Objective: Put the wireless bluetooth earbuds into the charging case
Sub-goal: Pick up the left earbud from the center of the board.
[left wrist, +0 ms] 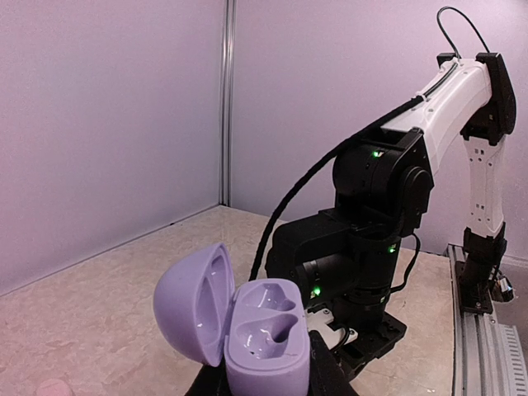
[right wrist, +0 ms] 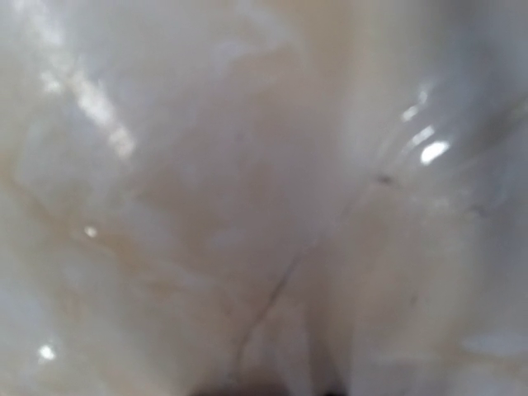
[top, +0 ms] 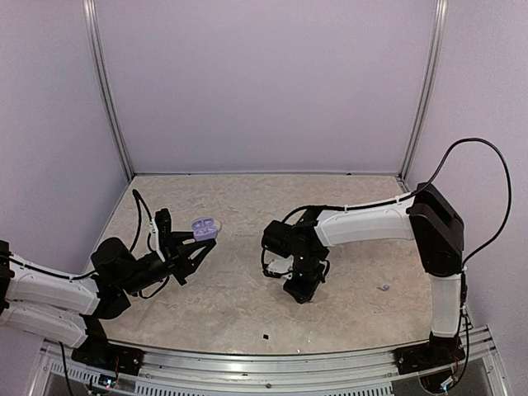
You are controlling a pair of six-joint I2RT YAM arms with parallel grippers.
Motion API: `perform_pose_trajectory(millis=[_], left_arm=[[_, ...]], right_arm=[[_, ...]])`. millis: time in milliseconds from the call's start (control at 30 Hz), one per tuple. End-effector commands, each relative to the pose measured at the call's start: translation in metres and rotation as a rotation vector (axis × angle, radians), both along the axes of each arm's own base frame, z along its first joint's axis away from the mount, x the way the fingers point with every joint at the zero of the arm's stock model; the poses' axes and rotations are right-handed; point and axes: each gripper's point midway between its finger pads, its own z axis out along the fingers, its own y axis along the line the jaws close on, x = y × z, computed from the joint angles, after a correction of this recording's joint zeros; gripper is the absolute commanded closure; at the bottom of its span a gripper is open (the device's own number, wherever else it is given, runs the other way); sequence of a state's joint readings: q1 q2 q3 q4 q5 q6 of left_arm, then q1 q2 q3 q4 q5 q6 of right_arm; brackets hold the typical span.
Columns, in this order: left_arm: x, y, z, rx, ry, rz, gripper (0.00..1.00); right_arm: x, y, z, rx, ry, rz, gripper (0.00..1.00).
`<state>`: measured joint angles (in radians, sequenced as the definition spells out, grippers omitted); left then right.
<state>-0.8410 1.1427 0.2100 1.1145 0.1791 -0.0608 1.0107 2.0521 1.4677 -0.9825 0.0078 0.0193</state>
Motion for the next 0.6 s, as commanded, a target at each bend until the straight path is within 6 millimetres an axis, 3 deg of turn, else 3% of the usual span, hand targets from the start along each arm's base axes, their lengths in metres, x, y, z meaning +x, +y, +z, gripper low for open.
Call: perform_pose_trajectory(millis=[0,400,467,567], left_arm=[[-0.0011,0.0035,0.0062,-0.021,-0.025,0.002,0.97],[-0.0001,0.0025,0.0066,-0.018,-0.028,0.003,0.97],[0.0001,0.0017,0.0071,-0.017,-0.030,0.001,0.97],[0.0001,0.0000,0.0077,-0.015,-0.031,-0.005,0.97]], right_arm=[[0.0070,0.0154,-0.0021,0.030,-0.033,0.019,0.69],[0.0061,0.0147,0.0044,0.043,-0.037,0.019,0.84],[0.0053,0.0141,0.0059,0.046,-0.038,0.019,0.82],[0.0053,0.0109,0.0065,0.038,-0.042,0.007,0.67]])
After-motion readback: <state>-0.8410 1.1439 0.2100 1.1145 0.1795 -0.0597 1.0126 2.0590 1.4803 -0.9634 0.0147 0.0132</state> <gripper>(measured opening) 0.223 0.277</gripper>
